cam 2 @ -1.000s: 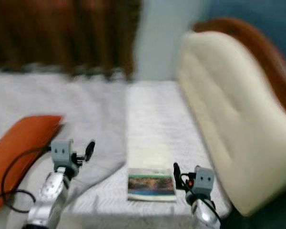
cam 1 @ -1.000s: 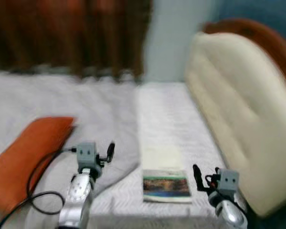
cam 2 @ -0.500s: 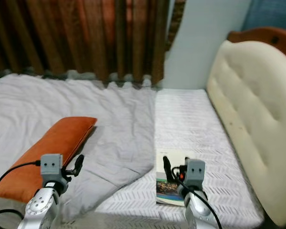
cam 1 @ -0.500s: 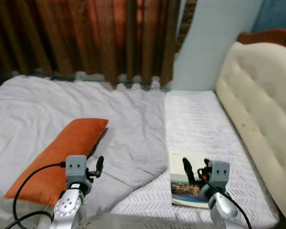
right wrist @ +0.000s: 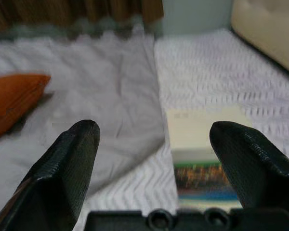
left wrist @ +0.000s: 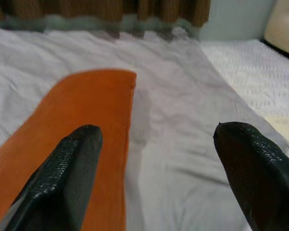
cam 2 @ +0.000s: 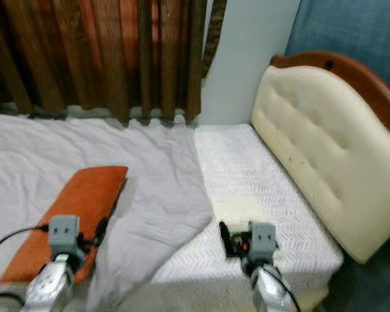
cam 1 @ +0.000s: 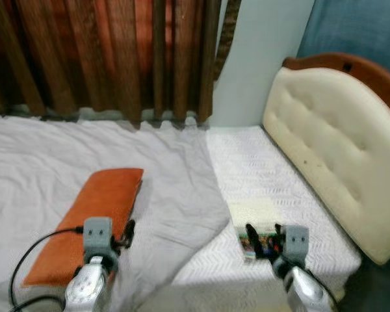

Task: Clean up the room

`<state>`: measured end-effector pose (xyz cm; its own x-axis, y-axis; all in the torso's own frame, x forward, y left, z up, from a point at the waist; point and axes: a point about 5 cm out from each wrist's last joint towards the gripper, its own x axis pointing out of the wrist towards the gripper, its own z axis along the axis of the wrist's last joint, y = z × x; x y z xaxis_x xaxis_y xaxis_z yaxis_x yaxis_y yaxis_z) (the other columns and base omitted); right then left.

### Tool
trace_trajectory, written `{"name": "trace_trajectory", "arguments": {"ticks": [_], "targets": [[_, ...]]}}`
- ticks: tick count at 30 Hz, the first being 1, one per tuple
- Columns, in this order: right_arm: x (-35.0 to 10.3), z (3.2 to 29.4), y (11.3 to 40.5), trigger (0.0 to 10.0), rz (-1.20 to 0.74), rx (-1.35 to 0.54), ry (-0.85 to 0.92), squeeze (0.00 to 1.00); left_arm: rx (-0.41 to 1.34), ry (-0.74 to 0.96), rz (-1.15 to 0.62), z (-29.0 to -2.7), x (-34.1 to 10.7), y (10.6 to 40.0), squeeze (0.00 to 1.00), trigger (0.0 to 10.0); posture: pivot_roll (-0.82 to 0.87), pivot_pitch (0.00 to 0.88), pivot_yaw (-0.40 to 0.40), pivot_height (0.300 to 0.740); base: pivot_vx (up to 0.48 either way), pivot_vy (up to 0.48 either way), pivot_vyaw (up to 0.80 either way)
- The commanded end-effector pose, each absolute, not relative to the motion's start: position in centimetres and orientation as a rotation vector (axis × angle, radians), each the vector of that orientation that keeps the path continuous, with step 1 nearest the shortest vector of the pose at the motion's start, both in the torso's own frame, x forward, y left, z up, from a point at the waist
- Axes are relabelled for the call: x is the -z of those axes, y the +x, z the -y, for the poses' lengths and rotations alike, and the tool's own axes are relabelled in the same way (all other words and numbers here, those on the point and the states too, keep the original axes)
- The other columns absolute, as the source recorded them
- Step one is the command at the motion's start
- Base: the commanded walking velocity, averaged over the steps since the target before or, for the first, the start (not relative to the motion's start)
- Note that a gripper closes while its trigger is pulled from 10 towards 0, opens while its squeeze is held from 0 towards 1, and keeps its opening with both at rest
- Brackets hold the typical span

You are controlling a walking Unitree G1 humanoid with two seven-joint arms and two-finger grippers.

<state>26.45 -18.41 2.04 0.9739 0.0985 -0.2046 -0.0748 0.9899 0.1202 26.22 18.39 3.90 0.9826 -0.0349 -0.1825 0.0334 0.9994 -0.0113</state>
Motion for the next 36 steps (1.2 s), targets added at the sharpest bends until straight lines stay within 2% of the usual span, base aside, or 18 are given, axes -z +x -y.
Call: {"name": "trace_trajectory", "arguments": {"ticks": [1,20,25,36], "targets": [[-2.7,18.0,27.2,10.0,-0.192,-0.104,0.114,0.0,0.026,0.016,-0.168,-18.7,-4.2,26.2,0.0,10.0,0.08,0.0,-0.117,0.74,0.0,0.48,0.0],[-3.2,17.2,28.6,10.0,-0.176,-0.127,0.143,0.0,-0.033,0.047,-0.167,-19.3,-4.6,26.4,0.0,10.0,0.11,0.0,-0.109,0.74,0.0,0.476,0.0],[-3.2,17.0,28.7,10.0,-0.175,-0.132,0.148,0.0,-0.008,0.103,-0.142,-19.1,-5.2,26.8,0.0,10.0,0.1,0.0,-0.104,0.74,0.0,0.0,0.0],[-3.0,16.7,28.7,10.0,-0.18,-0.134,0.153,0.0,0.046,0.126,-0.13,-18.4,-5.8,27.4,0.0,10.0,0.1,0.0,-0.092,0.74,0.444,0.0,-0.05]]}}
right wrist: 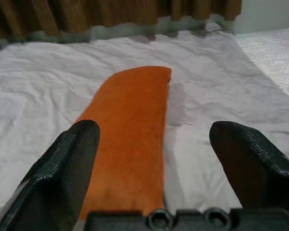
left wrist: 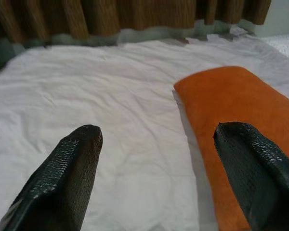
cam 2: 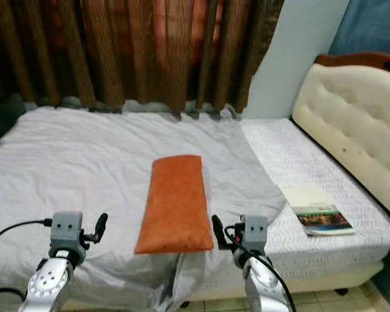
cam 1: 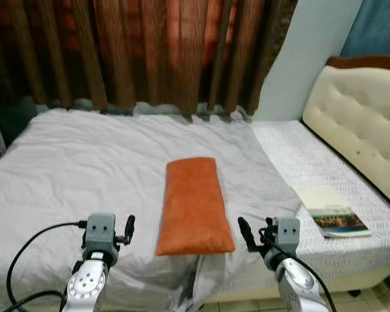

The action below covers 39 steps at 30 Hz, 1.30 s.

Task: Clean up the room

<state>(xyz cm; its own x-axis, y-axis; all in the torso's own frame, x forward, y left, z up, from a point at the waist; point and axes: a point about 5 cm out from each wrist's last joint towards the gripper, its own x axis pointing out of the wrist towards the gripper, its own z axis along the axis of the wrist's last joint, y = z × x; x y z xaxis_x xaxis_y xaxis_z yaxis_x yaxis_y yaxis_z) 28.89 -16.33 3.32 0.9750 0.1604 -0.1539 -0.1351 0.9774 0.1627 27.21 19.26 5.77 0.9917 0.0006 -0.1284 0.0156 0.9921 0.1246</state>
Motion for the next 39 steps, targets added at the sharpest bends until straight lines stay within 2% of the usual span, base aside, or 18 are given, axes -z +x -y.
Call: {"name": "trace_trajectory", "arguments": {"ticks": [1,11,16,18,22,25,30,39], "targets": [[-2.9,16.8,28.6,10.0,-0.183,-0.135,0.149,0.0,0.05,0.121,-0.134,-18.3,-5.7,27.3,0.0,10.0,0.1,0.0,-0.092,0.74,0.458,0.0,-0.78],[-2.0,17.6,27.9,10.0,-0.225,-0.096,0.128,0.0,0.065,0.106,-0.162,-18.0,-5.2,27.4,0.0,10.0,0.09,0.0,-0.089,0.74,0.458,0.0,-0.78],[-1.6,17.9,27.5,10.0,-0.266,-0.088,0.106,0.0,0.062,0.098,-0.166,-18.0,-5.0,27.4,0.0,10.0,0.09,0.0,-0.1,0.74,0.458,0.0,0.0],[-0.8,18.9,26.0,10.0,-0.321,-0.059,0.08,0.0,0.051,0.092,-0.173,-18.2,-4.8,26.8,0.0,10.0,0.09,0.0,-0.11,0.74,0.458,0.0,0.0],[-0.1,21.1,20.9,10.0,-0.393,-0.037,0.014,0.0,0.016,0.101,-0.248,-19.6,-3.7,22.5,0.0,10.0,0.1,0.0,-0.115,0.74,0.325,0.0,0.0],[-0.2,21.3,20.9,10.0,-0.359,-0.042,0.029,0.0,-0.001,0.091,-0.273,-19.8,-3.3,21.9,0.0,10.0,0.1,0.0,-0.108,0.74,0.0,0.0,0.0],[-0.7,20.9,23.3,10.0,-0.321,-0.071,0.07,0.0,-0.008,0.11,-0.23,-19.2,-4.3,23.9,0.0,10.0,0.11,0.0,-0.106,0.74,0.0,0.0,0.24],[-0.5,19.7,23.5,10.0,-0.332,-0.112,0.143,0.0,-0.05,0.212,-0.241,-19.7,-5.1,24.1,0.0,10.0,0.12,0.0,-0.099,0.74,0.0,-0.139,0.0]]}}
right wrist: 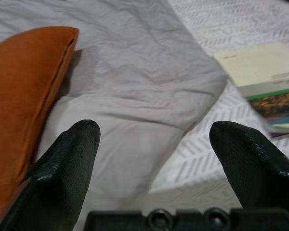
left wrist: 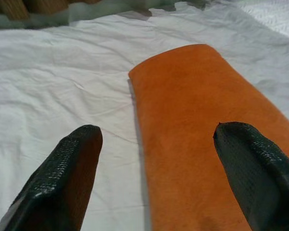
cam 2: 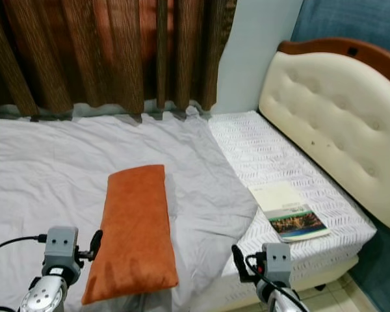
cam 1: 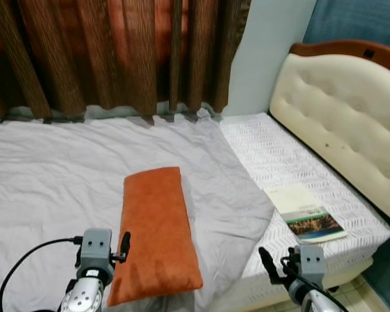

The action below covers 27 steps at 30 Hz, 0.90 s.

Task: Clean up the room

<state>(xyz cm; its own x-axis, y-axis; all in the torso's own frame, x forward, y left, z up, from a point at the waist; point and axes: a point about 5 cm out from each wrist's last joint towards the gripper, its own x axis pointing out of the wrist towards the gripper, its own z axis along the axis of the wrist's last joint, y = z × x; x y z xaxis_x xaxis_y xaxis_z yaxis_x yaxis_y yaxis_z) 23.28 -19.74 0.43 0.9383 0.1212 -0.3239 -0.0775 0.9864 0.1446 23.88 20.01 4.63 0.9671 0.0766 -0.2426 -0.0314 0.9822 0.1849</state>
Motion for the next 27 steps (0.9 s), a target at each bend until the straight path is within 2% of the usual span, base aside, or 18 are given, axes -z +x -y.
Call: {"name": "trace_trajectory", "arguments": {"ticks": [1,8,9,11,13,14,16,22,27], "targets": [[-0.5,19.6,23.7,10.0,-0.33,-0.114,0.144,0.0,-0.05,0.209,-0.241,-19.7,-5.1,24.1,0.0,10.0,0.12,0.0,-0.099,0.74,0.0,-0.364,0.0],[-1.2,19.1,25.0,10.0,-0.31,-0.112,0.114,0.0,-0.044,0.188,-0.228,-19.4,-5.5,24.7,0.0,10.0,0.12,0.0,-0.098,0.74,0.119,-0.406,0.0],[-1.2,19.9,24.8,10.0,-0.308,-0.037,0.116,0.0,-0.041,0.199,-0.234,-20.0,-5.6,24.4,0.0,10.0,0.11,0.0,-0.066,0.74,0.262,0.0,0.0],[-1.2,20.1,24.7,10.0,-0.308,-0.018,0.112,0.0,-0.041,0.204,-0.238,-20.2,-5.6,24.4,0.0,10.0,0.11,0.0,-0.066,0.74,0.262,0.0,0.0],[-1.0,20.7,24.3,10.0,-0.3,0.039,0.116,0.0,-0.025,0.22,-0.236,-20.7,-5.8,24.9,0.0,10.0,0.1,0.0,-0.041,0.74,0.0,0.0,0.0],[-1.1,20.7,24.2,10.0,-0.285,0.067,0.116,0.0,0.001,0.214,-0.224,-20.7,-6.2,25.9,0.0,10.0,0.06,0.0,0.007,0.74,0.0,0.0,0.0],[-1.2,20.7,24.2,10.0,-0.271,0.084,0.117,0.0,0.029,0.215,-0.214,-20.6,-6.4,26.8,0.0,10.0,0.05,0.0,0.019,0.74,0.0,0.0,0.0],[-1.4,20.4,23.3,10.0,-0.229,0.156,0.126,0.0,0.185,0.263,-0.201,-18.1,-6.9,30.5,0.0,10.0,-0.05,0.011,0.087,0.74,0.0,0.0,0.0],[-1.7,21.5,22.8,10.0,-0.21,0.23,0.124,0.0,0.247,0.244,-0.2,-16.5,-6.8,31.2,0.0,10.0,-0.11,0.004,0.1,0.74,0.0,0.0,0.0]]}}
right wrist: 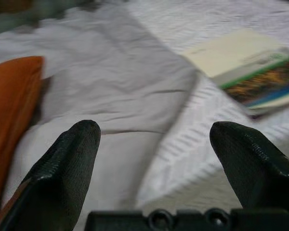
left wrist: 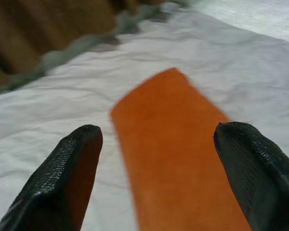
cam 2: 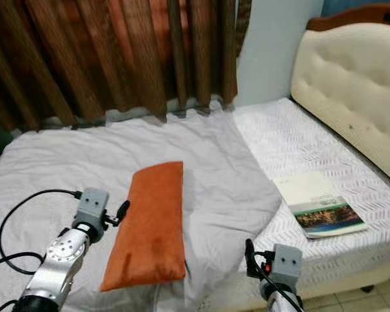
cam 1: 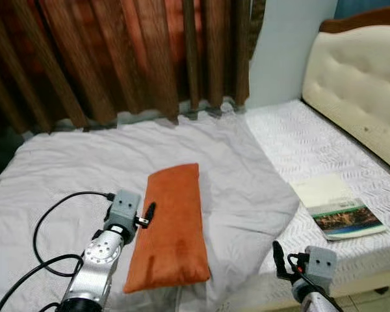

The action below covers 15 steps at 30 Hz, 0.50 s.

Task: Clean up the room

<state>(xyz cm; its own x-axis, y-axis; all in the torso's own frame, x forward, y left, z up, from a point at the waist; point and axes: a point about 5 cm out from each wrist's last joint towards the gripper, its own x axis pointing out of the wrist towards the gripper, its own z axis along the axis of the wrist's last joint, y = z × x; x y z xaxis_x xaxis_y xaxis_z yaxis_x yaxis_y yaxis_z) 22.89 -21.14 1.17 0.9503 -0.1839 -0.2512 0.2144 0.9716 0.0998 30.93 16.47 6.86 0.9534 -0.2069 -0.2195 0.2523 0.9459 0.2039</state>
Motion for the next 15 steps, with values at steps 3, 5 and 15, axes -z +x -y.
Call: {"name": "trace_trajectory", "arguments": {"ticks": [3,5,15], "targets": [[-2.0,21.8,22.7,10.0,-0.199,0.237,0.117,0.0,0.244,0.197,-0.201,-16.1,-6.4,30.8,0.0,10.0,-0.12,0.013,0.083,0.74,0.0,0.0,0.0],[-2.3,21.7,22.8,10.0,-0.198,0.218,0.1,0.0,0.236,0.161,-0.206,-15.7,-5.8,30.1,0.0,10.0,-0.11,0.016,0.06,0.74,0.0,0.0,0.0],[-1.7,21.4,22.6,10.0,-0.234,0.183,0.107,0.0,0.183,0.109,-0.22,-15.6,-4.8,28.9,0.0,10.0,-0.09,0.017,0.029,0.74,0.0,0.0,0.0]]}}
